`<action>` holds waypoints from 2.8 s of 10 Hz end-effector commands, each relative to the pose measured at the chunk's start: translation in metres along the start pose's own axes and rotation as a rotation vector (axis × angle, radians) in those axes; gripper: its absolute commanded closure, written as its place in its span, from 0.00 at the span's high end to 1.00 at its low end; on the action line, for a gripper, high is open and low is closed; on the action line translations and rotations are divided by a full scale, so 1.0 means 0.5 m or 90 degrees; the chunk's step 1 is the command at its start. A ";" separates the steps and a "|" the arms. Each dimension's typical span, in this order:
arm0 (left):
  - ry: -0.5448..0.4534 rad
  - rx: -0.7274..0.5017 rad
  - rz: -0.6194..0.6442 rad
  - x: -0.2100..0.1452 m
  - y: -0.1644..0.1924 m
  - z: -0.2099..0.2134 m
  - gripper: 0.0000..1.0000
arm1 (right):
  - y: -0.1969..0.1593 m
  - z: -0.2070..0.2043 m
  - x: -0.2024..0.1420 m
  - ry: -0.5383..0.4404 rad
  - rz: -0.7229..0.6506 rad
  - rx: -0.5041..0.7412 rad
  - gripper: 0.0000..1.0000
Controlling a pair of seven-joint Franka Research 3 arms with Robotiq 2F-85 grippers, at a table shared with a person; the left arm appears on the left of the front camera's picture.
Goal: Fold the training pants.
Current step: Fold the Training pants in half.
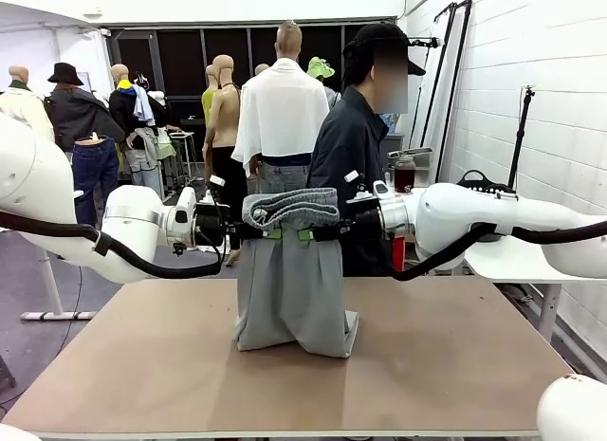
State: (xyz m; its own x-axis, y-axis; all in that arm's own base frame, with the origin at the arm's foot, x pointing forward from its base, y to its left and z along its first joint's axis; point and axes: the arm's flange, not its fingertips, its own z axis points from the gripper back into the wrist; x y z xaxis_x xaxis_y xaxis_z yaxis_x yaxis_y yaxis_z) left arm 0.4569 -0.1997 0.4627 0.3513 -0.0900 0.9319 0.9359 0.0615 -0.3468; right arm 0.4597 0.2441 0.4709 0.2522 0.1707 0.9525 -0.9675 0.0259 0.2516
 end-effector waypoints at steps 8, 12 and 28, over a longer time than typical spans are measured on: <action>0.108 -0.147 0.378 -0.135 0.029 0.005 0.00 | 0.007 0.001 -0.161 0.024 -0.251 0.025 0.00; 0.097 -0.176 0.460 -0.219 0.049 0.015 0.00 | 0.010 -0.003 -0.221 0.008 -0.333 0.043 0.00; 0.079 -0.102 0.591 -0.241 0.180 -0.021 0.00 | -0.089 -0.031 -0.307 0.004 -0.489 0.030 0.00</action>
State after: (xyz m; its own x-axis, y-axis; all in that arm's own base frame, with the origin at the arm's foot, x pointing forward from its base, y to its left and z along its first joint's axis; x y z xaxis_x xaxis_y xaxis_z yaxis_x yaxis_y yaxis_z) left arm 0.4881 -0.1994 0.3155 0.9309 -0.2087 0.2999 0.3087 0.0100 -0.9511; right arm 0.4598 0.2333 0.3146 0.8342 0.1207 0.5380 -0.5489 0.0886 0.8312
